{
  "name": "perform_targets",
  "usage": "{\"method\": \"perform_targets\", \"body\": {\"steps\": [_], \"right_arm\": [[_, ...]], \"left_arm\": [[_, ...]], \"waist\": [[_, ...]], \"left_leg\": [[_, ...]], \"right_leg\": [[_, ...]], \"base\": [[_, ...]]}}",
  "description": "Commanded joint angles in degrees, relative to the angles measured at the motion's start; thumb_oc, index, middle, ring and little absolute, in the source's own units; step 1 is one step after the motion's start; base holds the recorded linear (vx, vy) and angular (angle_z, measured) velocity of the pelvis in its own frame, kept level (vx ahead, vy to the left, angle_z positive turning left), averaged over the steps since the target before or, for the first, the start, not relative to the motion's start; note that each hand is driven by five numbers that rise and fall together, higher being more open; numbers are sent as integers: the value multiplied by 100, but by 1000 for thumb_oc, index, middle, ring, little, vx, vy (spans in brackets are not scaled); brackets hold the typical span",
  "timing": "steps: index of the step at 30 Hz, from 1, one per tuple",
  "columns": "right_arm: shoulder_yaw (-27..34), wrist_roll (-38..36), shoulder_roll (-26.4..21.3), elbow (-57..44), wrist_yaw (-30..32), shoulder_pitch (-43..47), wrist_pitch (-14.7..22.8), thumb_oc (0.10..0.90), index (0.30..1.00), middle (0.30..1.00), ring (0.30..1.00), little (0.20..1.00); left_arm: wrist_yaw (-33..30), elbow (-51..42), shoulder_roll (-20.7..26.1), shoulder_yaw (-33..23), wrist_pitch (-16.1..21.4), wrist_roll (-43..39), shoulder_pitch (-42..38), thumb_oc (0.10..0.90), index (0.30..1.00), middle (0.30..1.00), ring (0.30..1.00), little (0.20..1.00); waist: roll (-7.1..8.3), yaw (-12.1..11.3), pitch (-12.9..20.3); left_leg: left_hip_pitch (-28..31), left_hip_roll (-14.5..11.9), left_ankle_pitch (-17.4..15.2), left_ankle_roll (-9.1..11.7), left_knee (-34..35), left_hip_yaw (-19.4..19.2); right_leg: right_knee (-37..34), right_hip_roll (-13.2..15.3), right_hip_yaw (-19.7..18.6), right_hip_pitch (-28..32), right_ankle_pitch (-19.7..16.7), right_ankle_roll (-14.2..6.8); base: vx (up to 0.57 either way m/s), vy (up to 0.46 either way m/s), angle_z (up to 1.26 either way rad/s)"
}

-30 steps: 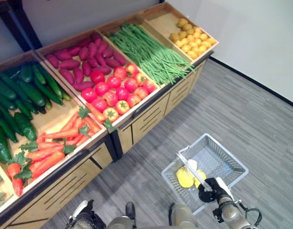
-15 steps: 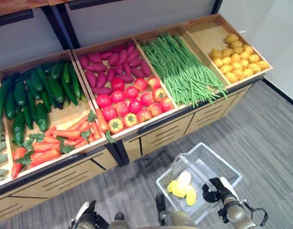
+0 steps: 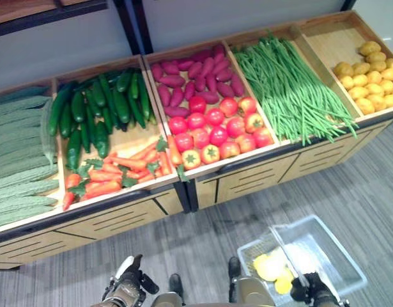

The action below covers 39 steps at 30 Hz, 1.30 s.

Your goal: Get the vegetables into the basket

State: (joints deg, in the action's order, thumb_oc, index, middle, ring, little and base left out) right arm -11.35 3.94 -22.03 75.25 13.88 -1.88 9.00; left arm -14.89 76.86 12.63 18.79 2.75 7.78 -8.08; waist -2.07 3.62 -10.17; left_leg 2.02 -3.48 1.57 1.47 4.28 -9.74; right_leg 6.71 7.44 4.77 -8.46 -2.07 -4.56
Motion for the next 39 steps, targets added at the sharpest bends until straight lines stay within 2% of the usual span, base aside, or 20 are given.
{"method": "perform_targets", "body": {"steps": [1,4,5,6,7,9,10,12,14,16,18,20,21,22,23,25,27,28,34,39], "right_arm": [[-8,40,-81,-22,170,58,64,400,300,300,300,300],[66,55,-7,63,194,3,52,400,300,300,300,300],[89,74,28,164,199,0,43,400,300,300,300,300],[88,74,30,165,199,2,44,400,300,300,300,300],[49,213,128,137,225,-45,54,400,300,300,300,300],[-1,256,146,99,219,-76,61,400,300,300,300,300],[-33,321,106,37,219,-148,92,400,300,300,300,300],[-63,334,82,40,213,-185,98,400,300,300,300,300],[-67,344,68,89,269,-217,165,400,300,300,300,300],[-22,362,74,129,319,-266,211,400,300,300,300,300],[13,350,91,121,326,-288,240,400,300,300,300,300],[84,325,129,147,385,-329,298,400,300,300,300,300],[219,257,130,166,418,-360,350,400,300,300,300,300],[241,230,98,161,418,-341,336,400,300,300,300,300],[286,235,88,163,423,-351,331,400,300,300,300,300],[315,223,51,142,411,-321,320,400,300,300,300,300],[319,215,-13,125,407,-255,302,400,300,300,300,300],[298,229,-72,68,382,-223,336,400,300,300,300,300],[211,326,-226,-103,246,-168,423,400,300,300,300,300],[30,519,-350,-238,150,-96,501,400,300,300,300,300]], "left_arm": [[-167,139,338,-458,66,-277,-145,900,1000,1000,1000,1000],[-379,332,456,-1239,76,-1058,-88,900,1000,1000,1000,1000],[-643,407,553,-1780,99,-1652,-105,900,1000,1000,1000,1000],[-643,408,555,-1782,99,-1652,-106,900,1000,1000,1000,1000],[-1479,610,937,-3366,439,-3288,-179,900,1000,1000,1000,1000],[-1743,616,1080,-3674,562,-3445,-177,900,1000,1000,1000,1000],[-2031,781,1400,-4086,592,-3600,-94,900,1000,1000,1000,1000],[-2243,619,1614,-4093,643,-3407,-84,900,1000,1000,1000,1000],[-2580,241,1956,-3949,760,-2989,-122,900,1000,1000,1000,1000],[-2986,-814,2182,-3806,959,-2500,-146,900,1000,1000,1000,1000],[-3118,-1307,2229,-3692,913,-2125,-82,900,1000,1000,1000,1000],[-3653,-2272,2411,-3418,855,-1168,2,900,1000,1000,1000,1000],[-3666,-3091,2595,-3094,613,-212,195,900,1000,1000,1000,1000],[-3542,-3021,2652,-2829,481,246,205,900,1000,1000,1000,1000],[-3439,-3977,2764,-2614,397,739,226,900,1000,1000,1000,1000],[-3089,-4435,2893,-2387,416,1205,289,900,1000,1000,1000,1000],[-2843,-4292,3065,-2121,549,1490,354,900,1000,1000,1000,1000],[-2571,-4384,3391,-1759,692,1843,326,900,1000,1000,1000,1000],[-1662,-4656,4374,-869,1116,2269,46,900,1000,1000,1000,1000],[-1298,-4359,4589,-242,1188,2286,-585,900,1000,1000,1000,1000]], "waist": [[332,-68,237],[387,-108,306],[406,-127,324],[408,-126,336],[469,-129,432],[496,-113,469],[520,-94,519],[528,-97,537],[515,-103,545],[497,-134,518],[501,-149,528],[530,-178,516],[536,-212,488],[531,-186,497],[514,-194,481],[494,-198,484],[464,-165,493],[427,-111,497],[391,-30,494],[389,62,498]], "left_leg": [[69,-175,-5,159,43,160],[96,-141,-29,157,72,164],[131,-135,-54,163,72,170],[114,-134,-47,163,72,169],[227,-138,-120,193,72,155],[236,-144,-119,206,72,131],[289,-159,-141,236,72,80],[305,-161,-143,252,72,73],[303,-174,-128,277,72,95],[315,-175,-126,293,72,141],[278,-173,-91,298,72,153],[253,-178,-74,310,72,197],[221,-175,-50,309,72,262],[210,-171,-37,312,72,267],[232,-170,-73,306,72,293],[189,-165,-45,301,72,298],[180,-161,-42,301,72,285],[185,-153,-49,303,72,255],[197,-144,-75,305,72,169],[187,-120,-85,311,72,103]], "right_leg": [[-257,245,-526,188,-231,-434],[-367,291,-500,258,-287,-453],[-423,306,-473,322,-290,-459],[-428,306,-475,307,-300,-458],[-508,306,-493,409,-287,-475],[-535,307,-508,412,-298,-481],[-560,300,-529,439,-300,-489],[-583,296,-532,456,-308,-496],[-620,293,-498,469,-319,-510],[-655,298,-432,532,-307,-527],[-668,305,-416,509,-337,-531],[-683,311,-370,525,-337,-545],[-688,322,-317,535,-350,-564],[-713,334,-294,549,-366,-577],[-717,337,-279,584,-348,-590],[-737,345,-274,565,-380,-586],[-758,351,-281,564,-402,-595],[-765,357,-304,550,-425,-612],[-790,384,-393,502,-494,-651],[-798,402,-449,447,-541,-678]], "base": [[10,96,5],[21,54,3],[0,0,0],[71,44,6],[62,29,6],[45,18,0],[19,4,-9],[3,-3,-13],[-36,-16,-18],[-38,-15,-3],[-18,-9,1],[-45,-38,5],[-70,-45,16],[-52,-34,18],[-26,-10,21],[-37,3,9],[-19,5,2],[-18,31,-4],[-16,26,-6],[-9,26,-5]]}}
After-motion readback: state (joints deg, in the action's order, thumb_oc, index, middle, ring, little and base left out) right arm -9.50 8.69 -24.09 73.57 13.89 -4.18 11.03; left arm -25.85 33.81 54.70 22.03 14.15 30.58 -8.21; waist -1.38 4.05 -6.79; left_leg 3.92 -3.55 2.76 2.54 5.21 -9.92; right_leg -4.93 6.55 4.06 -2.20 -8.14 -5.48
